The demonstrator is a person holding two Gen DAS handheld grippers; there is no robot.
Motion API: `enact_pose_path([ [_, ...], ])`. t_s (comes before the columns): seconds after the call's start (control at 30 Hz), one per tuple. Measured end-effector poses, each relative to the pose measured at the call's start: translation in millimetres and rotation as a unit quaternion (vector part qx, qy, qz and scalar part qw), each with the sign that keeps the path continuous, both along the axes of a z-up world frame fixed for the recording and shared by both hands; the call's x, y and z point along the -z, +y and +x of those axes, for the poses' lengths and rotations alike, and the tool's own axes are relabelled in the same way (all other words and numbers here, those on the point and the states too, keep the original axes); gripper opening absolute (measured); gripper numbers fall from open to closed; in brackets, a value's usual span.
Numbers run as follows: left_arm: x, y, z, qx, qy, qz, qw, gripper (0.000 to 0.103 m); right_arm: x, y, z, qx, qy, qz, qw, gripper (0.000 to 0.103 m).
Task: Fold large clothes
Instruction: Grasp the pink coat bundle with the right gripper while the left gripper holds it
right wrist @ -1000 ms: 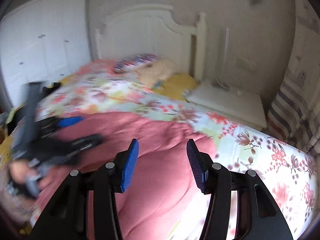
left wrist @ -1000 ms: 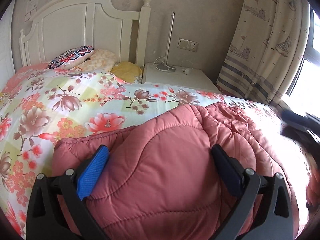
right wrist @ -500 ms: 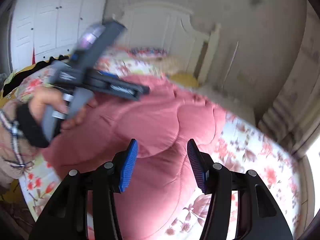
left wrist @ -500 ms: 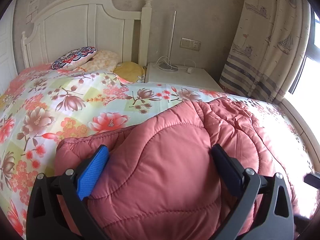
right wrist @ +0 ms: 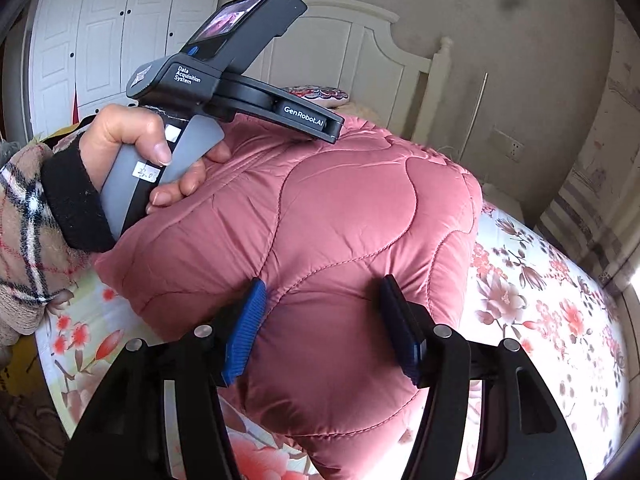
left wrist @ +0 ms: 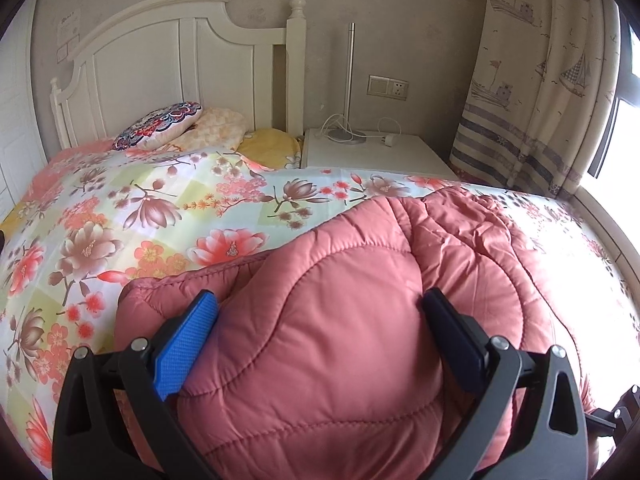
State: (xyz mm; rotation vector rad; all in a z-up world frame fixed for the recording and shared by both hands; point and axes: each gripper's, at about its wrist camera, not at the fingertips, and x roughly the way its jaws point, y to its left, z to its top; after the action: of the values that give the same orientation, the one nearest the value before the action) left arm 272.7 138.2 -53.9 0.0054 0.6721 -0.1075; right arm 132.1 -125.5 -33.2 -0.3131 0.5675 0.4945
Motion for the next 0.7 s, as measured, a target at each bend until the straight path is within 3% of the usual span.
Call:
enact_pose_path([
  [0.2, 0, 1, 1, 0.001, 0.005, 0.001, 1.0, 0.101, 3, 0, -1, 0.0, -0.001, 0.003, 1.0, 0.058],
  [0.3, -12, -1, -6, -0.019, 0.043, 0.02, 0.9987, 0.101, 3, 1, -3, 0.0, 0.001, -0.001, 1.0, 0.058],
  [0.4, -42, 3, -48, -0.023, 0.008, -0.013, 0.9996, 0.101, 2, -1, -4, 0.003, 0.002, -0.001, 1.0, 0.059],
  [0.47, -45, 1, -65, -0.016, -0.005, -0.004, 0.9998, 0.101, 2, -5, -1, 0.002, 0.009, 0.012, 1.0, 0.059],
  [0.57, -1, -3, -64, -0.041, 0.036, 0.094, 0.9941, 0.101, 0, -4, 0, -0.004, 0.011, 0.008, 1.0, 0.06],
  [0.6, 11, 0, -64, -0.034, 0.035, 0.091, 0.9946, 0.101, -3, -4, -1, -0.013, 0.014, 0.009, 1.0, 0.06],
  [0.7, 22, 25, -63, -0.029, 0.044, 0.022, 0.9984, 0.101, -18, -5, -6, -0.025, 0.015, 0.015, 0.999, 0.063],
])
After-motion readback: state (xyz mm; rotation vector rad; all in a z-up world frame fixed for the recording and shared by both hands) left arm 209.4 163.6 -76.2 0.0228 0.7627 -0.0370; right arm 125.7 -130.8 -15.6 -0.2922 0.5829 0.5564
